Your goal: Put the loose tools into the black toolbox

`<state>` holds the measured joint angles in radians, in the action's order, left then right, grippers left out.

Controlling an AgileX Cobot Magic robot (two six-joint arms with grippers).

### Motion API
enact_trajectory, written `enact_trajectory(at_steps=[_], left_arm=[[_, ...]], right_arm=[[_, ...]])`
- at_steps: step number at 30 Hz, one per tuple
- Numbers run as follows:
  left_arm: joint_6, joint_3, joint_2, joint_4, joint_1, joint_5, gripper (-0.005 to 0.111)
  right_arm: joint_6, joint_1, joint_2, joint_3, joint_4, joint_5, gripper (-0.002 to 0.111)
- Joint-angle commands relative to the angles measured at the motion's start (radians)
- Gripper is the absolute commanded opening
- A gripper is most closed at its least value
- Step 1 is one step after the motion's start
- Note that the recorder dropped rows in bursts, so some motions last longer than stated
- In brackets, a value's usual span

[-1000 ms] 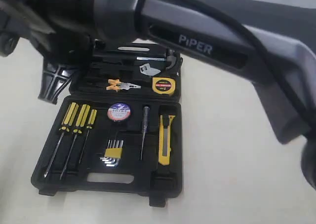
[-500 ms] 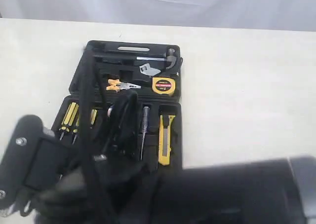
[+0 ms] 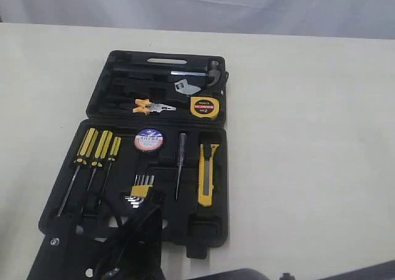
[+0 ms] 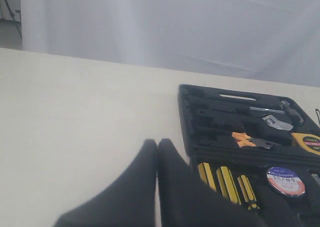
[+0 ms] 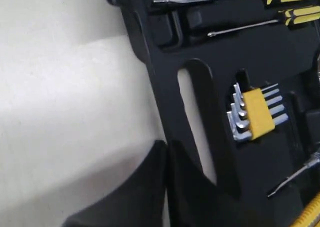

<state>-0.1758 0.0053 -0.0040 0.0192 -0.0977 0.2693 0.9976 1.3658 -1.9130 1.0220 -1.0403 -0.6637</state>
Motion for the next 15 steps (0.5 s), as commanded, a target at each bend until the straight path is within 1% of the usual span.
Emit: enact_trajectory(at_steps=[1,2,3,4,5,15], left_arm=[[0.0,-0.005,0.004,0.004,-0.006,0.0,0.0],[0.0,-0.005,0.004,0.004,-0.006,0.0,0.0],[0.0,-0.005,0.004,0.004,-0.006,0.0,0.0],[0.0,-0.005,0.004,0.004,-0.006,0.0,0.0],[0.0,-0.005,0.004,0.004,-0.006,0.0,0.0],[0.0,-0.005,0.004,0.004,-0.006,0.0,0.0]], right_arm=[[0.008,0.002,-0.003,0.001,-0.053,0.02,0.025],[0.008,0.002,-0.003,0.001,-0.061,0.022,0.043],[0.008,0.002,-0.003,0.001,-0.062,0.022,0.05],[0.008,0.002,-0.003,0.001,-0.065,0.022,0.055],[0.008,0.002,-0.003,0.001,-0.065,0.02,0.057],[0.01,0.002,-0.04,0.001,-0.173,-0.025,0.057]])
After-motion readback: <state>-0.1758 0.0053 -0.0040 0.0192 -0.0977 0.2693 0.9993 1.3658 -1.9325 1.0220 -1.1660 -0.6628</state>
